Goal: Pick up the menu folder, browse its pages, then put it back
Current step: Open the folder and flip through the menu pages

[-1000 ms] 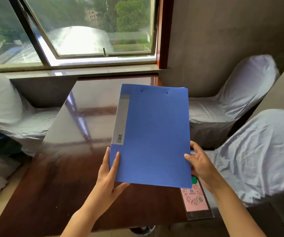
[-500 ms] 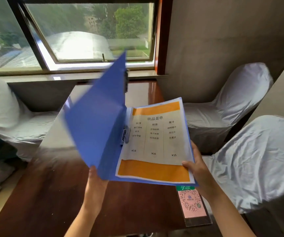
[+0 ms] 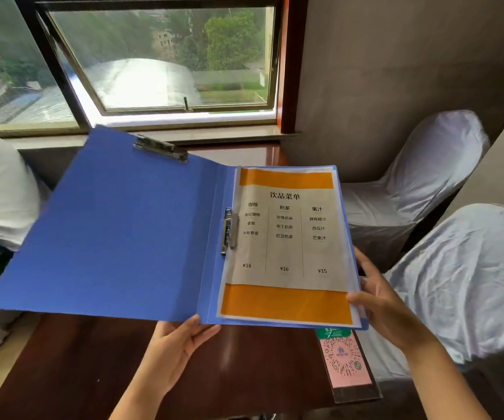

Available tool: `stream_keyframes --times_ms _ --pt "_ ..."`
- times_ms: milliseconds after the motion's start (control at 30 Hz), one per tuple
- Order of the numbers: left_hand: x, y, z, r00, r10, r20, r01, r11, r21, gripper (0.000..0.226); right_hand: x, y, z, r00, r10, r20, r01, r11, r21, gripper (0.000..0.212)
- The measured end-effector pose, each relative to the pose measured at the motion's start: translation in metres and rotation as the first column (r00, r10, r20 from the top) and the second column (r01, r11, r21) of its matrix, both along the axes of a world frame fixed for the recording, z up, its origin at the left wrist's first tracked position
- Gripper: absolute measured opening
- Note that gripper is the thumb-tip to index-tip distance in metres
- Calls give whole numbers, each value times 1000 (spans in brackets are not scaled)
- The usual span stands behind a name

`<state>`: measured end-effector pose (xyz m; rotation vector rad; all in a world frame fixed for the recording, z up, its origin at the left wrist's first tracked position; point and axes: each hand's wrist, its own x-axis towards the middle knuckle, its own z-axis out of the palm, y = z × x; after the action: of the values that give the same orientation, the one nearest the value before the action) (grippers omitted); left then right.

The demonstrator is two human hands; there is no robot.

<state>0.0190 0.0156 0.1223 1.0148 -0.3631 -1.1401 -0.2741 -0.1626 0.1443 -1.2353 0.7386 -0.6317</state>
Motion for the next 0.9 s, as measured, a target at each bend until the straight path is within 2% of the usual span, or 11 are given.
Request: stream_keyframes --times_ms 133,433,500,567,600,633,700,733,767,833,900 --pt "2 -1 -1 1000 17 -14 -17 1000 11 31 0 -3 6 997 -23 -72 16 996 -90 89" --pt "-5 -1 -9 992 -8 -129 15 999 50 33 18 -5 7 968 -186 -166 133 948 -289 64" --pt "-6 0 -10 990 -5 -140 13 998 59 32 22 -6 6 955 -223 -195 158 941 -299 54" --pt "-7 1 -11 989 -7 -148 16 998 65 32 28 -5 7 938 -269 -217 199 933 -299 54" --pt "-8 1 -11 989 -10 -149 20 998 67 33 31 -4 8 907 -318 -275 215 913 -346 60" --pt "-9 1 -11 989 -13 -149 23 997 69 34 35 -3 9 836 -394 -383 211 874 -437 71" --pt "-14 1 -10 989 -20 -149 30 997 66 38 42 -2 8 556 -560 -614 59 764 -643 97" --pt "-16 1 -10 988 -23 -151 33 998 61 39 46 -1 7 429 -609 -668 -52 721 -691 105" --pt "-20 0 -10 988 -29 -153 37 998 52 40 52 0 6 363 -618 -698 -137 705 -696 109" --pt "-26 -2 -10 987 -38 -154 45 998 39 37 67 5 3 365 -591 -719 -230 691 -685 104" --pt "-31 -5 -10 988 -43 -146 49 998 41 36 89 18 4 433 -558 -708 -288 658 -695 87"
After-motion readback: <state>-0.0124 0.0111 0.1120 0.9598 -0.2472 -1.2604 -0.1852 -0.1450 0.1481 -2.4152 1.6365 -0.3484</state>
